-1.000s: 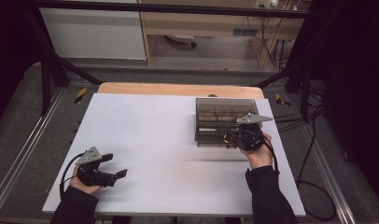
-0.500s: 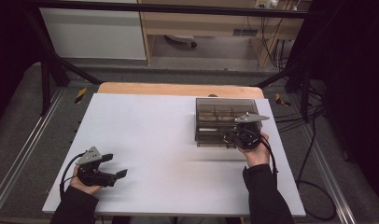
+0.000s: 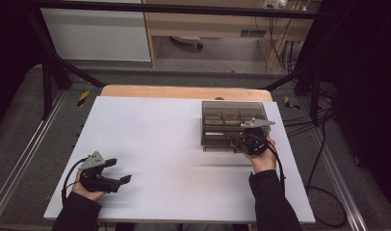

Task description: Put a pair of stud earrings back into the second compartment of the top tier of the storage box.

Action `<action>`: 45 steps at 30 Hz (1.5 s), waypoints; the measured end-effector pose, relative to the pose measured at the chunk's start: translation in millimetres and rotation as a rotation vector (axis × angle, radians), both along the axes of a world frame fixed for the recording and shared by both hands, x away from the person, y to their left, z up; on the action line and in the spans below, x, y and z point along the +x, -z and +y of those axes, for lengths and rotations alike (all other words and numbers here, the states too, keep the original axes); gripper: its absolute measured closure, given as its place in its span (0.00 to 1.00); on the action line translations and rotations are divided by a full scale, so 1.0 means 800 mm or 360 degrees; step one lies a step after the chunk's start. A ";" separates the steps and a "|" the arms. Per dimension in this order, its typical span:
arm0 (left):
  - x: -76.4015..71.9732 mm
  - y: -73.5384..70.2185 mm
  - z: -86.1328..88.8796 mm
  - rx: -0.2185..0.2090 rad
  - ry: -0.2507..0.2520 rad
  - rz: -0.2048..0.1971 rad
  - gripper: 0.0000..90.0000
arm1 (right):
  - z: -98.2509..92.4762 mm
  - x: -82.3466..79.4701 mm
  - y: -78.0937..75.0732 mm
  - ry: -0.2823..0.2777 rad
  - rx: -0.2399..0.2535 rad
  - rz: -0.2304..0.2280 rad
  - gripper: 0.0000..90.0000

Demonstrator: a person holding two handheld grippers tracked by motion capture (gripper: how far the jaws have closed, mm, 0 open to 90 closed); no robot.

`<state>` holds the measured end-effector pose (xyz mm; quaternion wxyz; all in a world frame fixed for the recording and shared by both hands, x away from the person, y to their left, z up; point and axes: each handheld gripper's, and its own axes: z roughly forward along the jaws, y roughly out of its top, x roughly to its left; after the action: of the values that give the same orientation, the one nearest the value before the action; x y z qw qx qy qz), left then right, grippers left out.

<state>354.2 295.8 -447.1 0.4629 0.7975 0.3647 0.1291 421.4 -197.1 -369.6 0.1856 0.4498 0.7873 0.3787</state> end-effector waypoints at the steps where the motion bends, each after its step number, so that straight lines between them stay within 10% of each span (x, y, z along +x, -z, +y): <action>1: 0.000 0.000 0.000 0.0000 0.0001 -0.0001 0.06 | 0.000 0.001 0.001 -0.0001 -0.0005 -0.0004 0.99; 13: 0.000 0.000 0.000 0.0000 0.0000 0.0001 0.06 | -0.003 -0.004 -0.006 0.0008 0.0048 -0.0038 0.83; 32: 0.000 0.000 0.000 -0.0002 -0.0003 -0.0001 0.06 | -0.012 -0.034 -0.022 -0.0021 0.0102 -0.0155 0.10; 45: 0.001 0.000 0.001 -0.0002 -0.0001 0.0007 0.06 | -0.026 -0.053 -0.011 -0.0034 0.0161 -0.0148 0.01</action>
<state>354.8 296.2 -447.3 0.4626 0.7974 0.3661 0.1272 378.9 -217.6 -360.6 0.1949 0.4320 0.7625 0.4405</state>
